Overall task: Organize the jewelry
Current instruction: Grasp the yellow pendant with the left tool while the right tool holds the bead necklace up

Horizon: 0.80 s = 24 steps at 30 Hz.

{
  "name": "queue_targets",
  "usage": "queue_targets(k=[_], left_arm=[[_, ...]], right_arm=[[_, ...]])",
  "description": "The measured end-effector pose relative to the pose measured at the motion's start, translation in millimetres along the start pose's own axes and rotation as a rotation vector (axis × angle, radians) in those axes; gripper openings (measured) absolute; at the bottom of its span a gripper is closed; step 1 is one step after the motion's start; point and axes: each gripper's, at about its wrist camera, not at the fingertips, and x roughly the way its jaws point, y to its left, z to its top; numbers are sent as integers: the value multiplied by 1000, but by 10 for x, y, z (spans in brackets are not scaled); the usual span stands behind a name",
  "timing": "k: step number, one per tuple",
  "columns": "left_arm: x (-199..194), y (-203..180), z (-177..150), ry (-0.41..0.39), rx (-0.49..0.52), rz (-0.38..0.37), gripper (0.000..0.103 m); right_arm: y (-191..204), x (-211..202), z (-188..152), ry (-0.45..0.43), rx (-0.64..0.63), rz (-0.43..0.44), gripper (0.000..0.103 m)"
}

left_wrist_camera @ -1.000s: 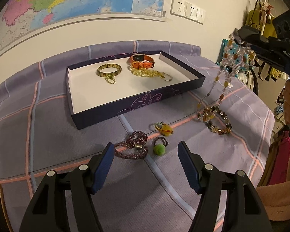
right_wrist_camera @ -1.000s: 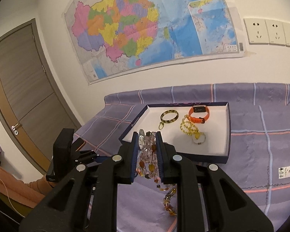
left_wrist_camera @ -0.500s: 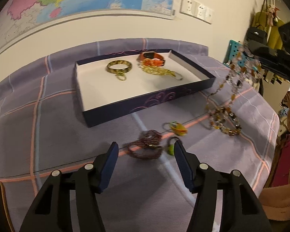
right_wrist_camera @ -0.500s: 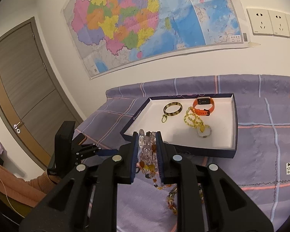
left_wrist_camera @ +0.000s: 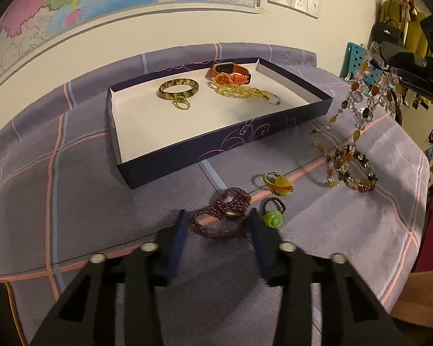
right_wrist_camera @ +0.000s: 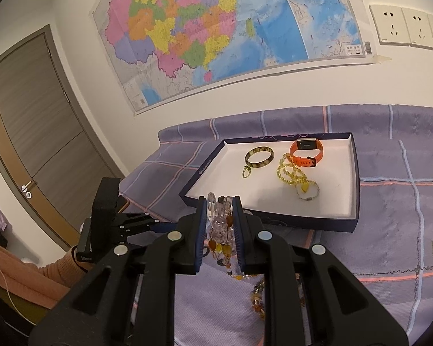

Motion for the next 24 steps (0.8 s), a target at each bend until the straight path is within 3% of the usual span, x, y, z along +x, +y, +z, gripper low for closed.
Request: queue_targets(k=[1, 3, 9, 18, 22, 24], left_arm=[[-3, -2, -4, 0, 3, 8, 29], [-7, 8, -6, 1, 3, 11, 12], [-32, 51, 3, -10, -29, -10, 5], [-272, 39, 110, -89, -34, -20, 2], [-275, 93, 122, -85, -52, -22, 2], [-271, 97, 116, -79, -57, -63, 9]], right_arm=[[-4, 2, 1, 0, 1, -1, 18], [-8, -2, 0, 0, 3, -2, 18], [15, -29, 30, -15, -5, -6, 18], [74, -169, 168, -74, -25, -5, 18], [82, -178, 184, -78, -27, -3, 18], [66, -162, 182, -72, -24, -5, 18]])
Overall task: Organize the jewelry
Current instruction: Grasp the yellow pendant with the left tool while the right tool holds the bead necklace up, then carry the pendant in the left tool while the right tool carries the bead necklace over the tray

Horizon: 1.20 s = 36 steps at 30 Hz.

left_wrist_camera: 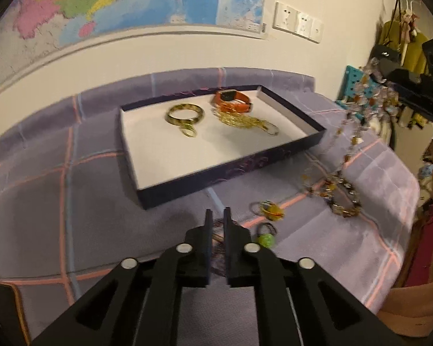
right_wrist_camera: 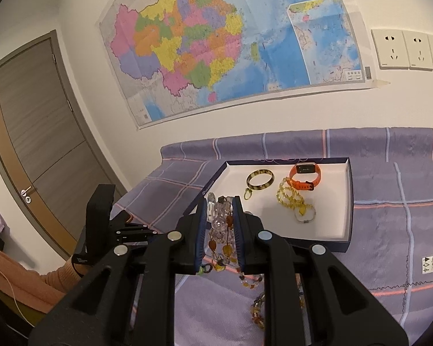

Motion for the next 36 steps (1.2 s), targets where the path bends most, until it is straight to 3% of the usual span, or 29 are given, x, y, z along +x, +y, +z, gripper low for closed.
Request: queue_targets(k=[1, 3, 8, 15, 23, 36], left_arm=[[4, -26, 1, -2, 8, -19, 12], [36, -81, 9, 2, 25, -56, 30], [212, -272, 70, 28, 68, -122, 35], [410, -495, 101, 73, 130, -100, 33], [463, -445, 52, 95, 99, -82, 14], [222, -376, 210, 28, 61, -91, 14]], right_arm=[[-3, 2, 1, 2, 2, 1, 18], [-13, 23, -1, 8, 5, 0, 18], [-10, 53, -21, 15, 8, 4, 18], [-52, 108, -56, 31, 18, 3, 18], [-53, 102, -17, 18, 11, 7, 18], [49, -2, 194, -41, -28, 3, 18]])
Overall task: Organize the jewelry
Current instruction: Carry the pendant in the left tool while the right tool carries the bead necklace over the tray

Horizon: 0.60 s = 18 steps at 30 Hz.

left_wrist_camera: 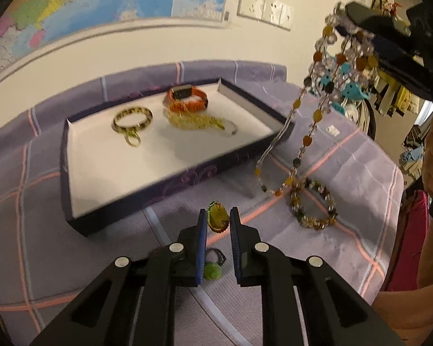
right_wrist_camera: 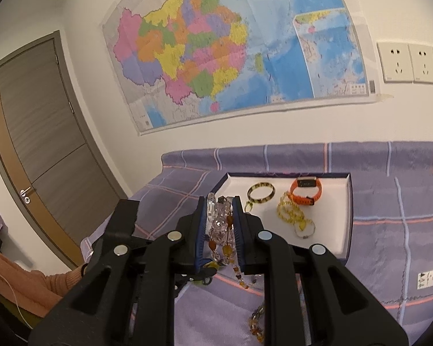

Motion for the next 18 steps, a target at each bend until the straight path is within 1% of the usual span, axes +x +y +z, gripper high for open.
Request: queue_targets(k=[9, 18], left_arm=[[-232, 184, 286, -77, -26, 22, 14], [-221, 326, 501, -98, -41, 43, 14]], right_arm=[[36, -23, 236, -46, -31, -7, 18], [-61, 102, 489, -77, -25, -21, 18]])
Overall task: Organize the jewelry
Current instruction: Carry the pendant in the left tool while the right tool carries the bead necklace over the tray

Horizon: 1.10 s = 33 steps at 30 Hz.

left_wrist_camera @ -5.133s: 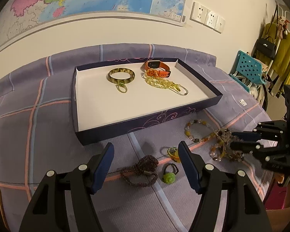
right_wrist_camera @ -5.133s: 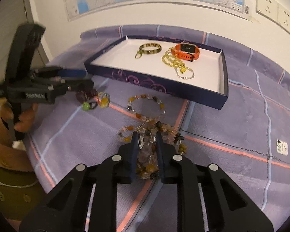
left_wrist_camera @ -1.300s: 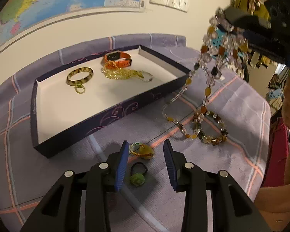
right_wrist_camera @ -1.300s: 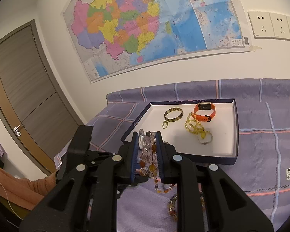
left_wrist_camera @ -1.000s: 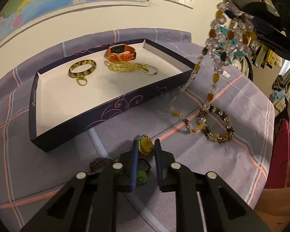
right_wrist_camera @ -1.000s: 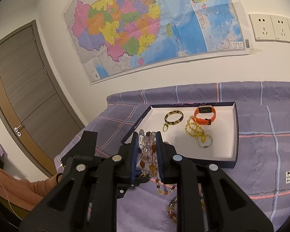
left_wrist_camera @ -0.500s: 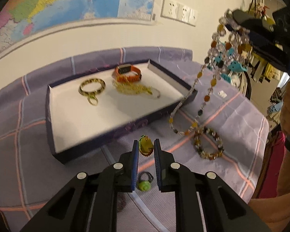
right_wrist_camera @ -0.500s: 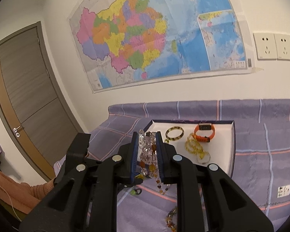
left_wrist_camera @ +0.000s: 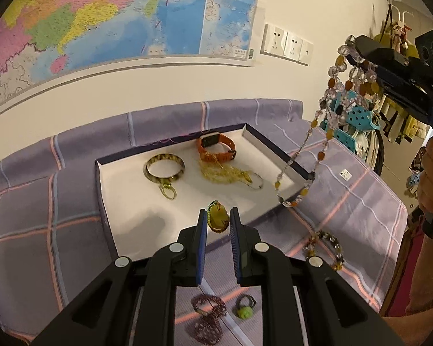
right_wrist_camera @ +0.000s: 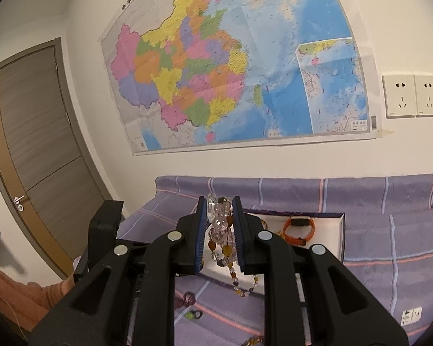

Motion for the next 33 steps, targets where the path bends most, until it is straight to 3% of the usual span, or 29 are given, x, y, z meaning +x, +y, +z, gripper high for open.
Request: queue_targets(k=[15, 33], left_arm=[[215, 168, 176, 19, -17, 42, 14], [423, 282, 217, 52, -34, 72, 14]], right_arm=[[-315, 637, 54, 65, 75, 6, 18], [-472, 946, 0, 116, 93, 12, 18]])
